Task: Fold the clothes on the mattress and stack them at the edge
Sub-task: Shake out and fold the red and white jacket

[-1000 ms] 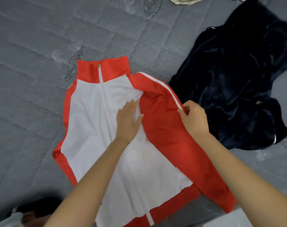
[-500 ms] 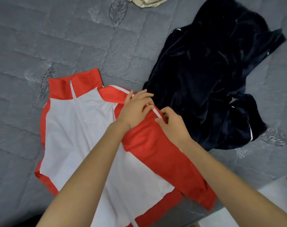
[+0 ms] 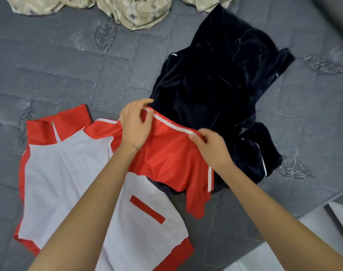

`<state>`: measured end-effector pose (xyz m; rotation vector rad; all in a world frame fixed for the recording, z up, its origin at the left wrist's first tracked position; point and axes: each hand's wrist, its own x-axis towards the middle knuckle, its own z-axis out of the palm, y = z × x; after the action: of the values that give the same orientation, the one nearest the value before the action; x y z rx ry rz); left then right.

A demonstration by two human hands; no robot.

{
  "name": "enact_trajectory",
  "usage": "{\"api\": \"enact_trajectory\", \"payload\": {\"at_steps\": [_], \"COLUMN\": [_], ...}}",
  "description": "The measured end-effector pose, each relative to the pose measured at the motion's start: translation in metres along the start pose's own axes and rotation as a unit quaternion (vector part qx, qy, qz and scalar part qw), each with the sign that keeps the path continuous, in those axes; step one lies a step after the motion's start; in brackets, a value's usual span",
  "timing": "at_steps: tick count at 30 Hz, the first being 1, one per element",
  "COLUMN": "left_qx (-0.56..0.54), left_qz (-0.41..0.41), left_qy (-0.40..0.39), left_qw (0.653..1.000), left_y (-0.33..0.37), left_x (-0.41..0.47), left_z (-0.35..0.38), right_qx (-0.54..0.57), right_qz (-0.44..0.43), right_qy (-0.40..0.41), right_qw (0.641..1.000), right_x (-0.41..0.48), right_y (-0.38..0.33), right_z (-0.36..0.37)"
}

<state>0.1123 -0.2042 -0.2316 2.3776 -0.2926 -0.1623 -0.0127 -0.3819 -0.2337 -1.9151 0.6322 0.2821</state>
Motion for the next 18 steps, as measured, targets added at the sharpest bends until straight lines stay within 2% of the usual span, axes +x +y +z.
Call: {"api": "enact_trajectory", "payload": {"at_steps": [1, 3, 5, 7, 9, 11, 15, 16, 17, 18], "left_qx": [0.026, 0.012, -0.017, -0.010, -0.010, -0.057, -0.158, -0.175, -0.182, -0.181], "left_qz": [0.032, 0.064, 0.067, 0.074, 0.078, 0.064, 0.029, 0.018, 0.008, 0.002], "left_qy": [-0.027, -0.111, -0.200, -0.246, -0.244, -0.217, -0.156, -0.141, -0.128, -0.115], "left_qw": [0.999, 0.992, 0.977, 0.966, 0.967, 0.972, 0.975, 0.974, 0.975, 0.977], "left_y": [0.007, 0.024, 0.039, 0.051, 0.062, 0.070, 0.080, 0.082, 0.084, 0.086], "left_x": [-0.001, -0.001, 0.000, 0.002, 0.005, 0.008, 0.014, 0.015, 0.014, 0.014], "left_z": [0.003, 0.010, 0.021, 0.034, 0.045, 0.053, 0.061, 0.063, 0.065, 0.068], "right_qx": [0.012, 0.027, 0.030, 0.033, 0.033, 0.032, 0.082, 0.067, 0.040, 0.012], "right_qz": [-0.008, -0.023, -0.033, -0.042, -0.045, -0.029, 0.059, 0.072, 0.073, 0.062], "right_qy": [0.011, 0.028, 0.018, -0.009, -0.034, -0.070, -0.219, -0.231, -0.208, -0.144], "right_qw": [1.000, 0.999, 0.999, 0.999, 0.998, 0.997, 0.970, 0.968, 0.975, 0.988], "right_x": [0.007, 0.020, 0.028, 0.031, 0.028, 0.026, 0.026, 0.026, 0.027, 0.027], "right_y": [-0.005, -0.013, -0.017, -0.016, -0.013, -0.007, 0.010, 0.014, 0.016, 0.018], "right_z": [-0.008, -0.025, -0.040, -0.050, -0.057, -0.065, -0.097, -0.105, -0.112, -0.118]}}
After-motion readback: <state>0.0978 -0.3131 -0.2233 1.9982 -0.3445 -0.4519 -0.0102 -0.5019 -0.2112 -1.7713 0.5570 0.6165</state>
